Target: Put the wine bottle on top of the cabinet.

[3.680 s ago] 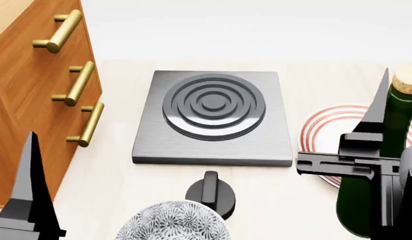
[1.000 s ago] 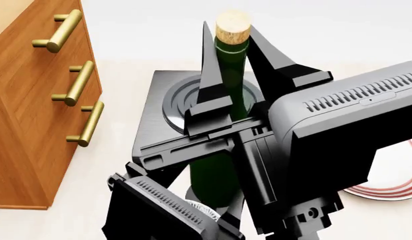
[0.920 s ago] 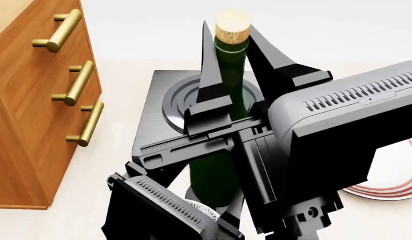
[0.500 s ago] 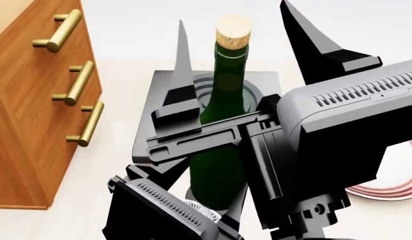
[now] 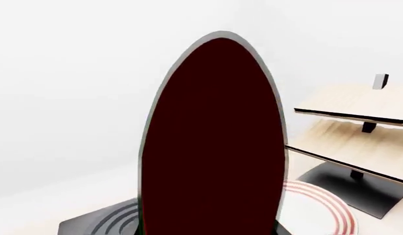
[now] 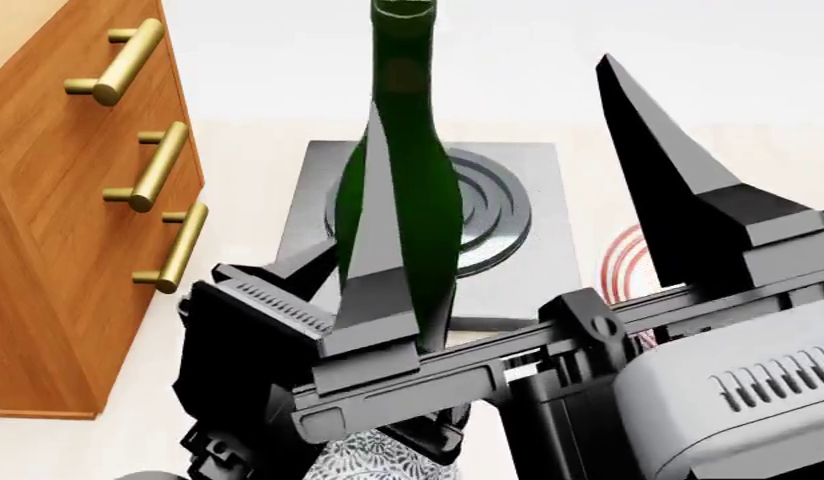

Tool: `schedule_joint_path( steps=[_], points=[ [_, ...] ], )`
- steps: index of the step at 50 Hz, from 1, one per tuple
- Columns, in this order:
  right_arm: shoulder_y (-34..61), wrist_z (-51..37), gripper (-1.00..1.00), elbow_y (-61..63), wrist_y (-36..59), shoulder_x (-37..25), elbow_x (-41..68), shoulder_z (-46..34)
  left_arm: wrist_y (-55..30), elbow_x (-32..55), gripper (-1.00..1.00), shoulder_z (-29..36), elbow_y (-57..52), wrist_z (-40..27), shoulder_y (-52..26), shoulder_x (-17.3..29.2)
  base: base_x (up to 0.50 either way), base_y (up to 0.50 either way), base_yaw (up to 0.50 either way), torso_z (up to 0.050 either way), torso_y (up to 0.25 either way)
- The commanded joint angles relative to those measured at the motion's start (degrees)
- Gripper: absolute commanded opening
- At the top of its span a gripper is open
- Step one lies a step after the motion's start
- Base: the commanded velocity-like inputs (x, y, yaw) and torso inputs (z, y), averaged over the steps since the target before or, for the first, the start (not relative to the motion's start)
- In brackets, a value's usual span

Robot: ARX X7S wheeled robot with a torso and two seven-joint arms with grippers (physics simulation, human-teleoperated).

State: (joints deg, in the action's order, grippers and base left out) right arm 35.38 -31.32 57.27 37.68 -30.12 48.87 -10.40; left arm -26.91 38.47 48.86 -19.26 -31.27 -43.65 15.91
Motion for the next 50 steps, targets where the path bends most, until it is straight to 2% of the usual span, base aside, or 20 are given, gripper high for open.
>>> schedule_joint_path(
  steps=[1,4,8,17,32,50],
  points=[
    [0.71,-16.17,1.0,2.68,-19.76,-18.33,2.08,-17.13,-0.42,1.86,-1.0,-3.63,0.75,-1.52,-3.12,1.56,0.0,0.0,0.0,0.0,0.0],
    [-2.04,-18.2,1.0,2.41,-22.07,-20.98,-1.78,-20.33,-0.72,2.32,-1.0,-4.79,0.61,-1.85,-3.93,2.37,0.0,0.0,0.0,0.0,0.0],
    [-8.42,-16.98,1.0,-0.09,-27.7,-22.58,-4.56,-19.54,-2.11,4.09,-1.0,-6.63,-0.54,-2.34,-5.58,3.61,0.0,0.0,0.0,0.0,0.0],
    [-16.81,-15.84,1.0,-4.37,-34.4,-22.64,-9.73,-19.99,-4.61,5.97,-1.0,-9.91,-1.98,-3.13,-9.63,6.71,0.0,0.0,0.0,0.0,0.001],
    [-23.1,-13.71,1.0,-9.13,-39.7,-21.2,-14.6,-22.18,-8.41,8.11,-1.0,-12.33,-3.18,-3.86,-14.38,9.72,0.0,0.0,0.0,0.001,0.001],
    [-24.09,-13.7,1.0,-9.31,-39.64,-21.68,-15.86,-22.59,-11.92,9.44,-1.0,-17.18,0.13,-4.09,-21.57,14.78,0.0,0.0,0.0,0.0,0.001]
  ],
)
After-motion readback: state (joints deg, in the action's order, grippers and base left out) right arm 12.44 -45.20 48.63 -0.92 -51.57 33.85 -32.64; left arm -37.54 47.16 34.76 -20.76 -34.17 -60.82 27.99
